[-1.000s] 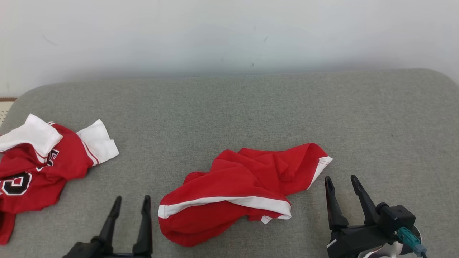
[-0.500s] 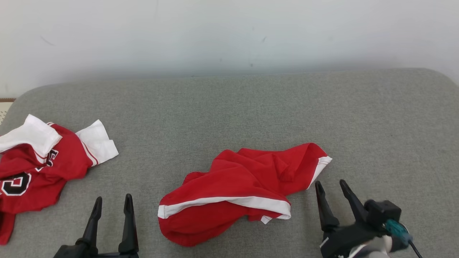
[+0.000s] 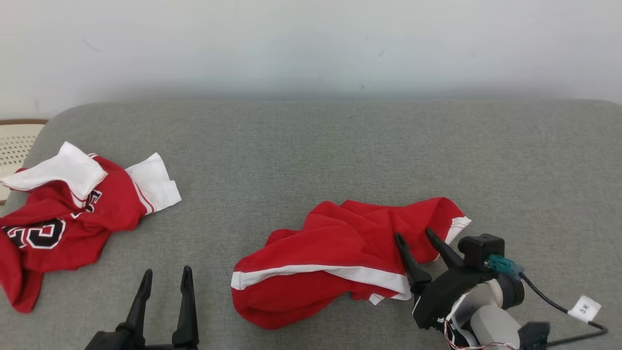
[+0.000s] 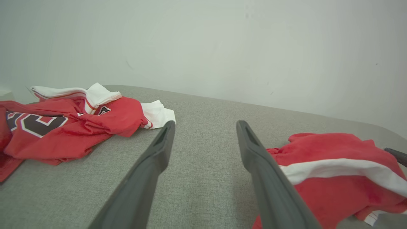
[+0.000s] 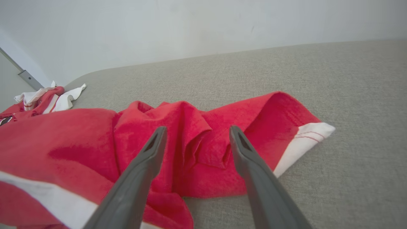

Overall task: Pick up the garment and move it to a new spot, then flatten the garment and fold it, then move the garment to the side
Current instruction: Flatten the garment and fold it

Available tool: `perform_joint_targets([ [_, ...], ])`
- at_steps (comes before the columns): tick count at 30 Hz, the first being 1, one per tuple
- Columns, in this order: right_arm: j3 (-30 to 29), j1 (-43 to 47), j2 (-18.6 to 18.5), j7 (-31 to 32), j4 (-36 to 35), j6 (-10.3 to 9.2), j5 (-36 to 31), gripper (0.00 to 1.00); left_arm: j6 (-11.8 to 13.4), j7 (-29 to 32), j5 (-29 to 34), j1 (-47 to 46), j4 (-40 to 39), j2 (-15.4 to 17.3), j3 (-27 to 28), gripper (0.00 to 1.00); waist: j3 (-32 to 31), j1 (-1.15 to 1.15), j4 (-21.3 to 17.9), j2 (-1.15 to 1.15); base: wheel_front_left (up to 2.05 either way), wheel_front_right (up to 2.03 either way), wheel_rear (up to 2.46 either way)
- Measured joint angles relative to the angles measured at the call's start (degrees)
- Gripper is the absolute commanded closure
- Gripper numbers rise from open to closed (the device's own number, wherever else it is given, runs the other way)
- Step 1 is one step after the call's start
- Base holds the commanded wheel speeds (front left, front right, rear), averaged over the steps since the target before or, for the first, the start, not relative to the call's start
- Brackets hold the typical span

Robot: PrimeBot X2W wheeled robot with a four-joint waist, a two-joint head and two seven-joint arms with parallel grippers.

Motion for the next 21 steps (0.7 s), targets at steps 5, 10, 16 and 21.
perform_joint_targets([
  [5, 2.3, -3.7, -0.9, -0.4, 5.9, 0.01, 2.1, 0.00, -0.4, 0.0, 0.1, -0.2, 0.6, -0.2, -0.6, 0.00, 0.2, 0.00, 1.5, 0.00, 0.00, 0.00, 0.00],
  [10, 4.2, -6.4, -0.9, -0.2, 11.3, 0.00, 3.6, 0.36, -0.5, 0.0, 0.1, -0.3, 1.0, -0.3, -1.0, 0.00, 0.4, 0.00, 2.9, 0.00, 0.00, 0.00, 0.00],
  [16, 6.1, -10.0, -1.2, -3.8, 15.9, 0.01, 4.7, 1.00, -0.5, 0.0, -0.1, -0.4, 1.4, -0.4, -0.6, 0.00, 0.7, 0.00, 4.6, 0.00, 0.00, 0.00, 0.00],
  [21, 6.3, -11.7, -2.5, -5.8, 16.2, 0.01, 5.0, 1.00, -0.4, 0.0, -0.4, -0.1, 1.7, -0.4, -0.4, 0.00, -0.2, 0.00, 4.5, 0.00, 0.00, 0.00, 0.00],
])
